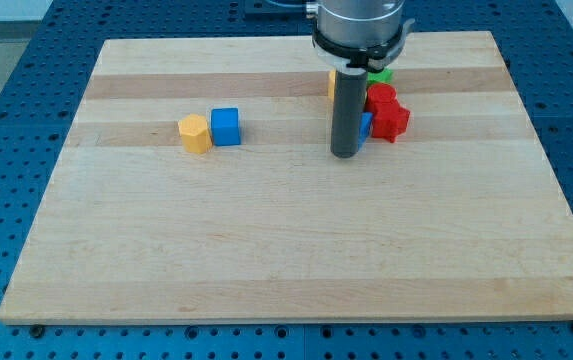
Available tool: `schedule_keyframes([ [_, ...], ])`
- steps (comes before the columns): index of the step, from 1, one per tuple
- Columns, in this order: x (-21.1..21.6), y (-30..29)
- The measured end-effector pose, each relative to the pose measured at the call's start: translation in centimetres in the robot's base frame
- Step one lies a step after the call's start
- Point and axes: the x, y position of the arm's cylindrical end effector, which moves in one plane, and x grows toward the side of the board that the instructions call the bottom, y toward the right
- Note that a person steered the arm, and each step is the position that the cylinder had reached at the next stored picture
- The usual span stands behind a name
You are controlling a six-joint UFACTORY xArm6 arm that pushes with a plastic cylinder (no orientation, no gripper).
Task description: Push the blue cube diagonal to the heart
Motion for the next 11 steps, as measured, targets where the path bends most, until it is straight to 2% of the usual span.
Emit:
schedule_keyframes([
  [1,1.3,-2.7],
  [2,3.1,-10.8],
  [3,2.6,-18.0],
  [4,-1.1,-19.3],
  [5,-3.4,-17.1],
  [6,-3.3,-16.3],
  [7,-2.5,-20.1],
  [8,-4.0,-21.3],
  [10,-4.2,-10.1],
  [11,-4.2,-9.1],
])
